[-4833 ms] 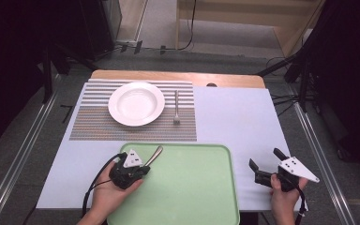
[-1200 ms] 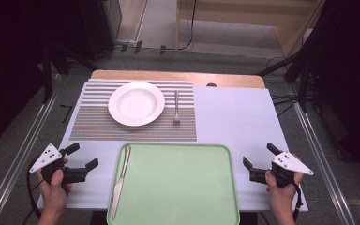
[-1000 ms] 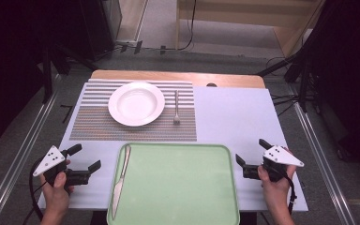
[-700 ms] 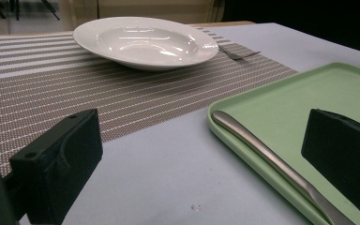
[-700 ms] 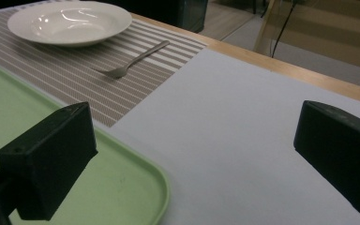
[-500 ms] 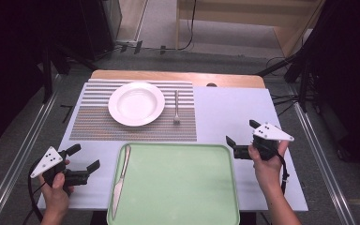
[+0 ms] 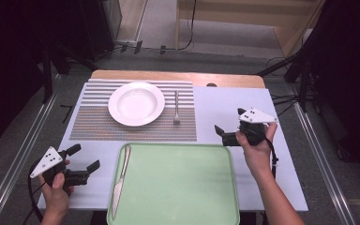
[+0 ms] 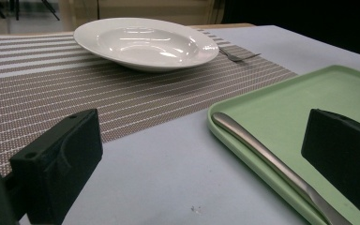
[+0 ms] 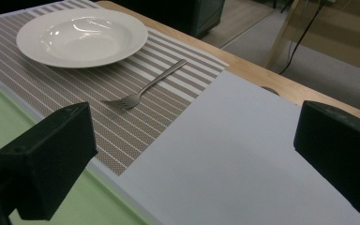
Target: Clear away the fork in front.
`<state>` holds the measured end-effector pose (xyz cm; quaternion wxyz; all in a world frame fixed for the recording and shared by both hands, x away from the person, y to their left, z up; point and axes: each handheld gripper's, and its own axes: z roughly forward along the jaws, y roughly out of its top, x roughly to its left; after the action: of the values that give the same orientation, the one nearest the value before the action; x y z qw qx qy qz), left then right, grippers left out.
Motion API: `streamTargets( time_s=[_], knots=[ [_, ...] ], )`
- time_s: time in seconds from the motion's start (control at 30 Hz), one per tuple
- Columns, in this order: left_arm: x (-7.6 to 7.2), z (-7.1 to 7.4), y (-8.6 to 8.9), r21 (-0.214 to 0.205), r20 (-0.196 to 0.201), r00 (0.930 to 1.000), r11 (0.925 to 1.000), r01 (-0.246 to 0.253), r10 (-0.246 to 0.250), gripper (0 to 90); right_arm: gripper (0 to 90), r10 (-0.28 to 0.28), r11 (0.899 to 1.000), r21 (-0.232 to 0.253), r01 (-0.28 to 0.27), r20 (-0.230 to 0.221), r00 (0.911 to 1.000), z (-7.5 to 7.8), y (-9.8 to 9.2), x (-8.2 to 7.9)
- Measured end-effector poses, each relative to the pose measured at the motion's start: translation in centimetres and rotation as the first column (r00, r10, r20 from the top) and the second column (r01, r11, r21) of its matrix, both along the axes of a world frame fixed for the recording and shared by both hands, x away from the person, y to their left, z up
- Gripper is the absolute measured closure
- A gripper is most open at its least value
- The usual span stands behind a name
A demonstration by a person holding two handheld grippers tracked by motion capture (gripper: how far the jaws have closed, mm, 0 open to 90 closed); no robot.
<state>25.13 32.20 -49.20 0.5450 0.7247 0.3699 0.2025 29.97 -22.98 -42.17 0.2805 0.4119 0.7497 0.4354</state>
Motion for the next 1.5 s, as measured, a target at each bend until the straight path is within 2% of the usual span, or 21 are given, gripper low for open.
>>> streamTargets(
  time_s=[0.23,0.43,0.67,1.07,1.13,1.23,1.3,1.5],
  knots=[
    [0.0,0.0,-0.2,0.024,0.001,1.0000,0.9997,0.001,-0.001,0.0,0.0,0.001,1.000,-0.017,-0.001,-0.036,0.9994,0.2,1.1,1.9],
    [0.0,0.0,-0.1,0.012,-0.001,1.0000,0.9999,-0.002,0.002,0.0,0.0,0.011,0.999,-0.039,-0.014,-0.056,0.9984,0.3,2.1,3.2],
    [0.0,0.0,-0.1,0.020,-0.001,1.0000,0.9998,0.002,-0.001,0.0,0.0,0.027,0.997,-0.076,-0.033,-0.080,0.9965,0.0,3.8,4.9],
    [0.1,0.0,-0.2,0.023,-0.003,1.0000,0.9997,0.007,-0.007,0.0,0.0,0.025,0.994,-0.102,-0.037,-0.118,0.9927,0.2,5.9,8.0],
    [0.1,0.0,-0.2,0.020,0.000,1.0000,0.9998,0.008,-0.008,0.0,0.0,0.024,0.993,-0.114,-0.039,-0.135,0.9906,0.2,6.5,8.8],
    [0.1,0.0,-0.2,0.021,0.000,1.0000,0.9997,0.009,-0.009,0.0,0.0,0.032,0.992,-0.118,-0.048,-0.138,0.9900,0.2,6.8,9.3],
    [0.1,0.0,-0.2,0.020,0.001,0.9999,0.9998,0.010,-0.010,0.0,0.0,0.032,0.992,-0.119,-0.052,-0.161,0.9865,0.1,7.3,10.1],
    [0.1,0.0,-0.2,0.019,-0.001,0.9999,0.9998,0.010,-0.010,0.0,0.0,0.020,0.991,-0.128,-0.045,-0.189,0.9817,-0.1,8.0,11.2]
  ],
)
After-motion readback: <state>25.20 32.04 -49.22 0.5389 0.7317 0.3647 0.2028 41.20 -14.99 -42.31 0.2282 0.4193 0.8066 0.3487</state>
